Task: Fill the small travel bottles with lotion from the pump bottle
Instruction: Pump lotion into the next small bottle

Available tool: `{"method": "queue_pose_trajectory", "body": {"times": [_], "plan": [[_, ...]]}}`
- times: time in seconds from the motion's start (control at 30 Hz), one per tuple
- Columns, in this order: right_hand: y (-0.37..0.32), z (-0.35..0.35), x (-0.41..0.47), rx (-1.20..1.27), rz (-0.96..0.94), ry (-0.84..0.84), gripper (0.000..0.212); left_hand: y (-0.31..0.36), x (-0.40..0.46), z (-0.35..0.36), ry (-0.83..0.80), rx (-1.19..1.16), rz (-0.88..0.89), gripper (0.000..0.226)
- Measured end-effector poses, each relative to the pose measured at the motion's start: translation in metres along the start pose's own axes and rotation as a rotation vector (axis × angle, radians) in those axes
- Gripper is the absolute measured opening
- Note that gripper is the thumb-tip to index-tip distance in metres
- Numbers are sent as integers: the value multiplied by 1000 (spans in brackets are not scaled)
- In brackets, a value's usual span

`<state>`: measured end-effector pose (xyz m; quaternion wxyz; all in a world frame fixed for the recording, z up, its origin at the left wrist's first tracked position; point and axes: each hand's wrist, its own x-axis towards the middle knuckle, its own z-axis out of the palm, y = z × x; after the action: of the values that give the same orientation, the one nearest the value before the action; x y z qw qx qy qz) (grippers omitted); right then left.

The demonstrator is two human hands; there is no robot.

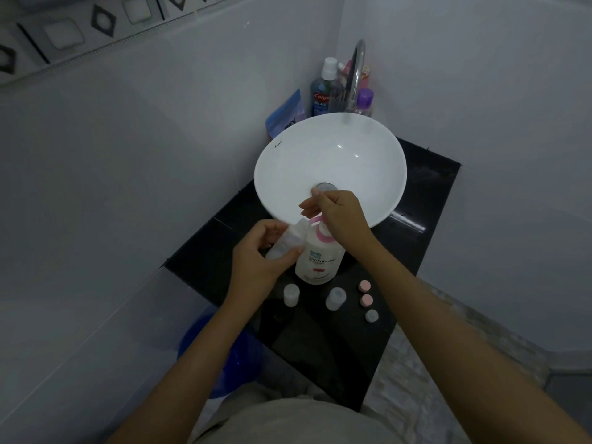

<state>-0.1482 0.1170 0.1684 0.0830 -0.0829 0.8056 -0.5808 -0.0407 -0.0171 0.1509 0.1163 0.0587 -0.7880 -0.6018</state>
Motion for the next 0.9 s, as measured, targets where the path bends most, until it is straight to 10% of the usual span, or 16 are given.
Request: {"method": "queue_pose_trajectory", "body": {"times": [0.9], "plan": [[3, 2, 1, 60, 46, -4, 42, 0, 13, -3, -19, 2, 107, 37]]}}
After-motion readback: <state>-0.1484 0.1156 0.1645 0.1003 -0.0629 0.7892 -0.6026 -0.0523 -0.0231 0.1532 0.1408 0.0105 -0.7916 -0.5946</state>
